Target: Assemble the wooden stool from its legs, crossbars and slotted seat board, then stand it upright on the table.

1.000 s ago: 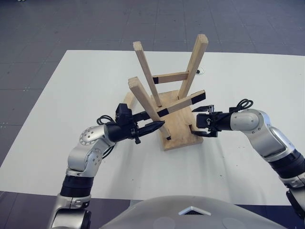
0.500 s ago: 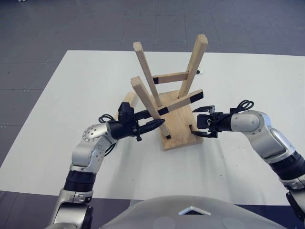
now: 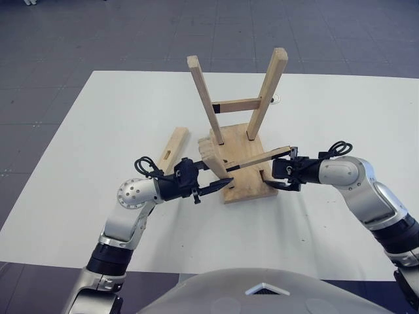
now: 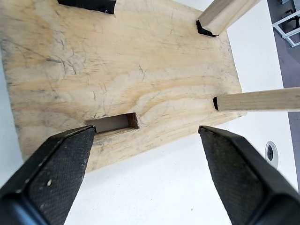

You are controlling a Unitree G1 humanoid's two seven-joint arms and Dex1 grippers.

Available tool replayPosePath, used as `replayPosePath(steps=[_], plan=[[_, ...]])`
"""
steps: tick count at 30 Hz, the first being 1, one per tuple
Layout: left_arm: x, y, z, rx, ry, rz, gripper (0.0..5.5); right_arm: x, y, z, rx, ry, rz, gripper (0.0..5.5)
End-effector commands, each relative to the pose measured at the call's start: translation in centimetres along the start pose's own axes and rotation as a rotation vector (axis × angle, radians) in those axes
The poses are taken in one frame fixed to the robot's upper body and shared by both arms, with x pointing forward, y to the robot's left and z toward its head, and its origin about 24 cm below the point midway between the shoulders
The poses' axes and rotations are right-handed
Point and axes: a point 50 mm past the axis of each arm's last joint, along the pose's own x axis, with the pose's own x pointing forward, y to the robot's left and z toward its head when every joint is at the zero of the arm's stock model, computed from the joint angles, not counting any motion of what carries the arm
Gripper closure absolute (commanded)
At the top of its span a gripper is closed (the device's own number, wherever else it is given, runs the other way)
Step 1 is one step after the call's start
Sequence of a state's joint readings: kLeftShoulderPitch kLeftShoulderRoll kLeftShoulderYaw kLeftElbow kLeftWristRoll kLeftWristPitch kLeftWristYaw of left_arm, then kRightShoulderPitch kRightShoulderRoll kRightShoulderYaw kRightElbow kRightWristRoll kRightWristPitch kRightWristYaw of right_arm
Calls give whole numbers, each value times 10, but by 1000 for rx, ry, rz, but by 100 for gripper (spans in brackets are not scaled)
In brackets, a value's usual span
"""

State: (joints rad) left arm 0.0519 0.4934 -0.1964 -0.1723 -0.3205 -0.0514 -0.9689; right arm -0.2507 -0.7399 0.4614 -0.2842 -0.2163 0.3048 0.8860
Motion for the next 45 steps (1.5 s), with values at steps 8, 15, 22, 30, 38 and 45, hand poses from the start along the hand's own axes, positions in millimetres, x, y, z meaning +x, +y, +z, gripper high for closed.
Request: replayPosePath(steps=[8,15,22,30,38,45], plan=[[-15,-20,-37,28,312,-32,344,2,20,-14,69,52,59,143],[-11,-4,-5,116,186,-13,344,3,20,-15,67,57,54,143],[-6,-2,10,173,95,-20,277,2,22,-15,67,62,56,143],[-17,-2,23,135,31,7,145,0,27,-19,161,60,51,143],[-17,-19,-13,68,216,30,95,-23,14,1,292,-116,-76,143],[-7,-22,-29,62,273,49,95,-33,10,-25,329,-24,-119,143]])
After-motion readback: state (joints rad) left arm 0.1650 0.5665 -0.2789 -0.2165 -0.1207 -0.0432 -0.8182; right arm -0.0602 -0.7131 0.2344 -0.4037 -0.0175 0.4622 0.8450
